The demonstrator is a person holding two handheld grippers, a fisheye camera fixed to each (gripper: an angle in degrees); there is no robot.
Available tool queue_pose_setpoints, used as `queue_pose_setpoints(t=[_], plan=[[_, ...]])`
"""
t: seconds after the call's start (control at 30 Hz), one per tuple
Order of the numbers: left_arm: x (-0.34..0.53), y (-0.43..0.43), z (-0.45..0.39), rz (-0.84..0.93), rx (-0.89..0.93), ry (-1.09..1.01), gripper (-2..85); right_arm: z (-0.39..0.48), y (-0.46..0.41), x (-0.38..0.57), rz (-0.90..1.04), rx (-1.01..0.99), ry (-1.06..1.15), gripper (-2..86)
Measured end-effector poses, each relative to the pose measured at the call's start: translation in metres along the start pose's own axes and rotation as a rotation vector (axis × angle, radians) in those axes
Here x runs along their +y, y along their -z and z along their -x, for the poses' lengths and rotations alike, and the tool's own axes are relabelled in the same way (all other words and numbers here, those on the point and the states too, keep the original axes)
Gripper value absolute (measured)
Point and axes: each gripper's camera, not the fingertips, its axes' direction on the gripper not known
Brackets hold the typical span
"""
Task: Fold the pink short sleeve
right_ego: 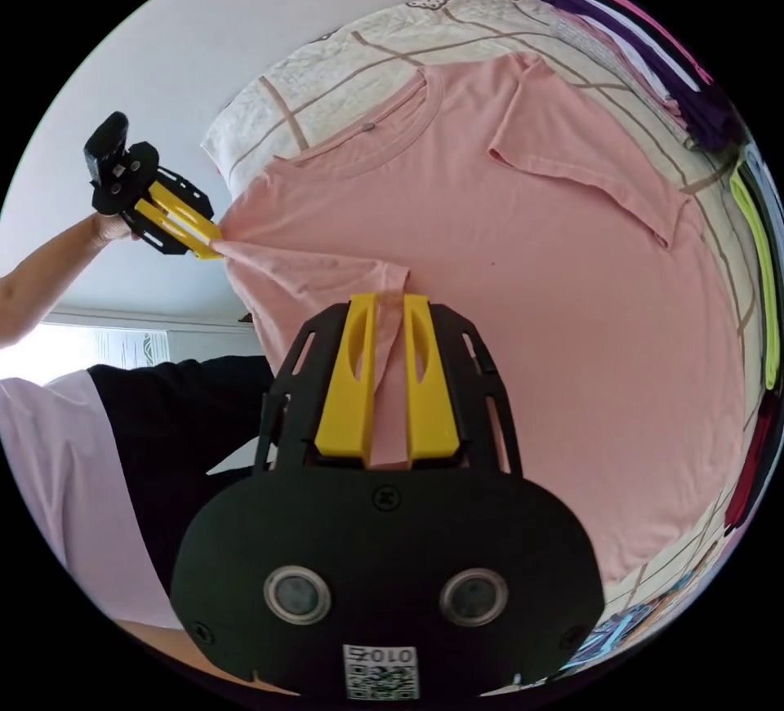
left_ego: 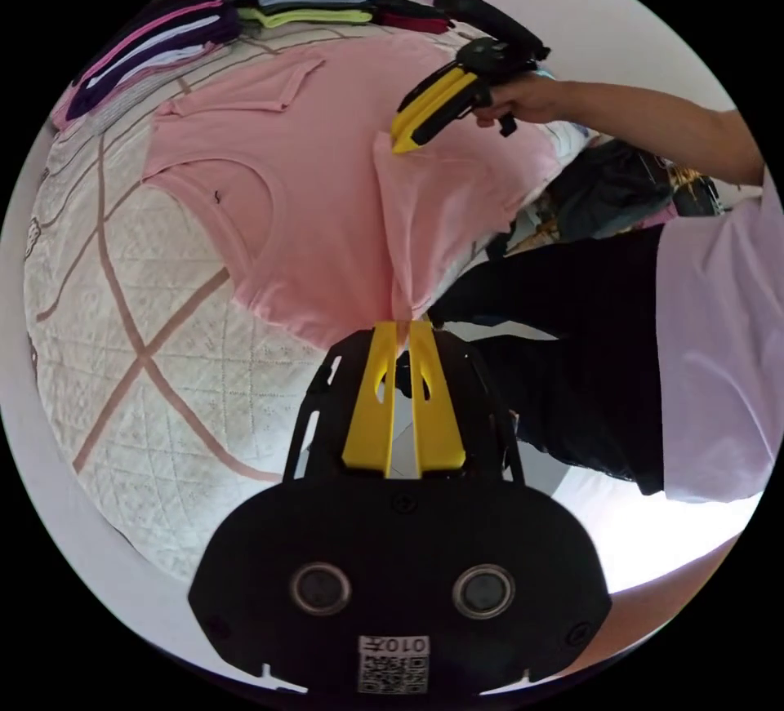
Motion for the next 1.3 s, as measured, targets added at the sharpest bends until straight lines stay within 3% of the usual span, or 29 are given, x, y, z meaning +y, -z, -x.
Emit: queue_pose_setpoints(t=[0.27,0.4,0.63,0.73,0.87,1.03,1.2,1.3], plan=[[0.016,-0.021,0.059,0.082,0.179,-0.04,0.4,0.024,-0.006,-0.022,0.099,0.057,0.047,4.1],[0.018,-0.015,0.063,0.113,0.158,-0.106,0.6,0.022,-0.002,-0.023,0.11,0.026,0.025,4.3],[0.009,0.009,0.056,-0.044,0.111,-0.165,0.9,0.027,0.023,-0.01,0.002,0.052,-0.043,5.7],[-0.009,-0.011,0.055,0.018,0.141,-0.216,0.6,0.03,0.03,-0.01,-0.05,0.059,-0.069,5.9],[-0.013,-0.042,0.072,0.101,0.167,-0.169,0.4,0.035,0.009,-0.015,0.056,0.071,-0.051,5.7],[-0.006,-0.052,0.084,0.156,0.185,-0.153,0.4,0.028,0.003,-0.01,0.054,0.036,-0.106,5.3],[0.008,-0.025,0.094,0.07,0.136,-0.105,1.3,0.038,0.034,0.01,-0.059,0.138,-0.143,6.1],[0.024,-0.003,0.108,0.013,-0.04,0.083,3.0,0.059,0.064,0.031,-0.241,0.168,-0.139,6.8]])
